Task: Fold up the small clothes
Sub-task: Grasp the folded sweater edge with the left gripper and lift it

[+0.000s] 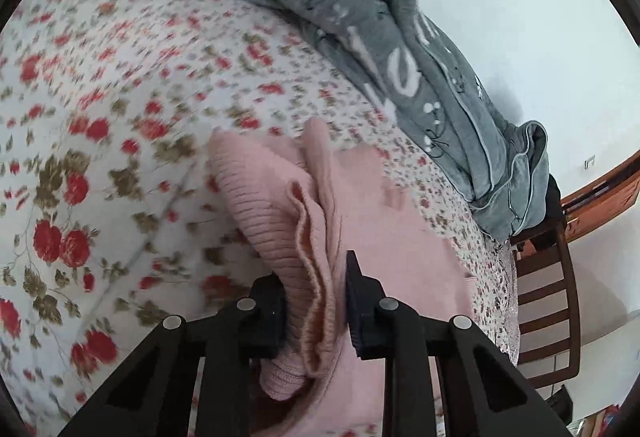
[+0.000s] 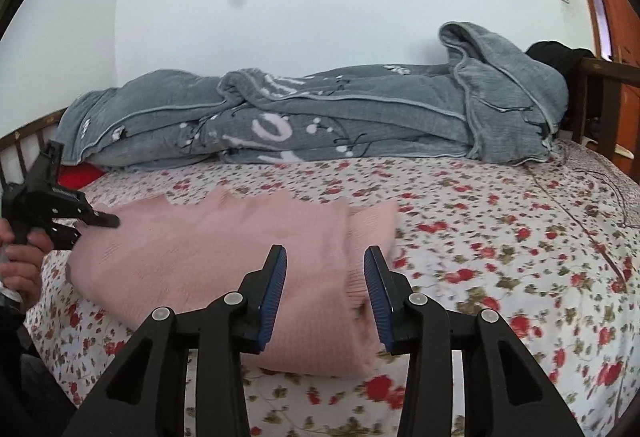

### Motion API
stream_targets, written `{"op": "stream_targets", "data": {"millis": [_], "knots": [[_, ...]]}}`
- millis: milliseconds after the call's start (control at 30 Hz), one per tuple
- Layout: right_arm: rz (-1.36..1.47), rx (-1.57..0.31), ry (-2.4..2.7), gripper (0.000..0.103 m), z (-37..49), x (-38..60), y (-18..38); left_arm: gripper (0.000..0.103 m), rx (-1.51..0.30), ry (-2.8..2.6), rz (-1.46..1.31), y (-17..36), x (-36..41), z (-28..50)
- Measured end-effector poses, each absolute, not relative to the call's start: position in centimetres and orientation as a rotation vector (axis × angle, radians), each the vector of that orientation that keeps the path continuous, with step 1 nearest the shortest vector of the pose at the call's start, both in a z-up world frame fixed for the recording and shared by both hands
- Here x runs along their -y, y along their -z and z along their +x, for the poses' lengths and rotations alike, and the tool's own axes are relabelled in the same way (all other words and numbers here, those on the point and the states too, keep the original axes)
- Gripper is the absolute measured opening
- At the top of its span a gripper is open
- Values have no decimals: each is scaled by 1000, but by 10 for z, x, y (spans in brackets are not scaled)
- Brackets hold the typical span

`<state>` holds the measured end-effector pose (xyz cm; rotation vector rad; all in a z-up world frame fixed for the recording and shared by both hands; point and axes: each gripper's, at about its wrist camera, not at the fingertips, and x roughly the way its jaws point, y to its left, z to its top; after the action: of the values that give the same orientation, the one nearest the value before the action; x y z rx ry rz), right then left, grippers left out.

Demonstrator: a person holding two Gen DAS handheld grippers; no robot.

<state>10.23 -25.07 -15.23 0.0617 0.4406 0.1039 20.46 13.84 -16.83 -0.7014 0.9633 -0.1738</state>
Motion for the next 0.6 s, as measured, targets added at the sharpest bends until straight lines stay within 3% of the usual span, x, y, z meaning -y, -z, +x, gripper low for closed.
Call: {"op": "stream_targets", "data": {"millis": [333,600], "knots": [[137,-407,-31,40,89,304,144,21,-973,134,-471,90,-18,224],[272,-391,-17,40,81,352,143,21,-1091,248,-309,115,135,241]]}}
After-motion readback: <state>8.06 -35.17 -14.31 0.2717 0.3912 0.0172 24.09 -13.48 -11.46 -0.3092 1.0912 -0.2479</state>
